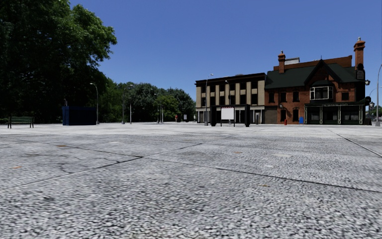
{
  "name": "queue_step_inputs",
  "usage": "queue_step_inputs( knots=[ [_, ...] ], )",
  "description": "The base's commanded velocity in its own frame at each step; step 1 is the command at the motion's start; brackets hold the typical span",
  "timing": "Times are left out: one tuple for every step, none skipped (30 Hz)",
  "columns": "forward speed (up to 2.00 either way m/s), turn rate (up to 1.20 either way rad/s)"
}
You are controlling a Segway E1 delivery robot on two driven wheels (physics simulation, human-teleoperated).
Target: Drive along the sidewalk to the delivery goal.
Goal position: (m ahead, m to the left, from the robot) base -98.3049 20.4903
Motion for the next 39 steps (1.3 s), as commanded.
queue_step_inputs(
  knots=[
    [0.0, 0.0],
    [0.0, 0.0],
    [0.0, 0.0],
    [0.0, 0.0],
    [0.0, 0.0],
    [0.0, 0.0],
    [0.0, 0.0],
    [0.0, 0.0],
    [0.0, 0.0],
    [0.0, 0.0],
    [0.0, 0.0],
    [0.0, 0.0],
    [0.0, 0.0],
    [0.0, 0.0],
    [0.0, 0.0],
    [0.0, 0.0],
    [0.0, 0.0],
    [0.0, 0.0],
    [0.0, 0.0],
    [0.0, 0.0],
    [0.0, 0.0],
    [0.0, 0.0],
    [0.0, 0.0],
    [0.0, 0.0],
    [0.0, 0.0],
    [0.0, 0.0],
    [0.0, 0.0],
    [0.0, 0.0],
    [0.0, 0.0],
    [0.0, 0.0],
    [0.64, 0.0],
    [2.0, 0.0],
    [2.0, 0.0],
    [2.0, 0.0],
    [2.0, 0.0],
    [2.0, 0.0],
    [2.0, 0.0],
    [2.0, 0.0],
    [2.0, 0.0]
  ],
)
